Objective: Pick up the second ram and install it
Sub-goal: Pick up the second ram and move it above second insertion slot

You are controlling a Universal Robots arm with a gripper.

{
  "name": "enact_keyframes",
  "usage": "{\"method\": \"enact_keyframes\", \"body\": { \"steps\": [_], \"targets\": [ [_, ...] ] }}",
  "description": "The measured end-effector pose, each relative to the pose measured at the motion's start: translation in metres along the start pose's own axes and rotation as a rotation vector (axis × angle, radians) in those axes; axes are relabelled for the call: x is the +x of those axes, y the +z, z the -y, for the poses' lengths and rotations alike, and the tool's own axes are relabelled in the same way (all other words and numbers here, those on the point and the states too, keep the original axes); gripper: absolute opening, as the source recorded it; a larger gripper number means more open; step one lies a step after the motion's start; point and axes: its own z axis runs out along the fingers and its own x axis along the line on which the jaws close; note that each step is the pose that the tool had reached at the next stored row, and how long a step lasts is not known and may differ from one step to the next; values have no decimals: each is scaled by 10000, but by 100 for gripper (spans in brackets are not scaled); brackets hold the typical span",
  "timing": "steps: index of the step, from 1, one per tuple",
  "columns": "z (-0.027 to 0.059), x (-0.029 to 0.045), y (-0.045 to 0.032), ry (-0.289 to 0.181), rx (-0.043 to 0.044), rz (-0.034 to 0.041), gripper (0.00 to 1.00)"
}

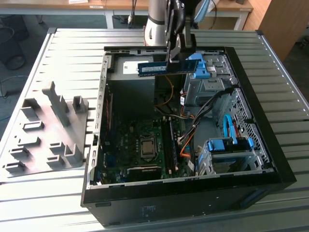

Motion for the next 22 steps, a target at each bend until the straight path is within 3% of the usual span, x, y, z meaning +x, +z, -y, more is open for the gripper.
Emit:
{"method": "enact_keyframes", "body": {
  "steps": [22],
  "targets": [
    [542, 28, 2, 3, -21, 1, 14]
  ]
}}
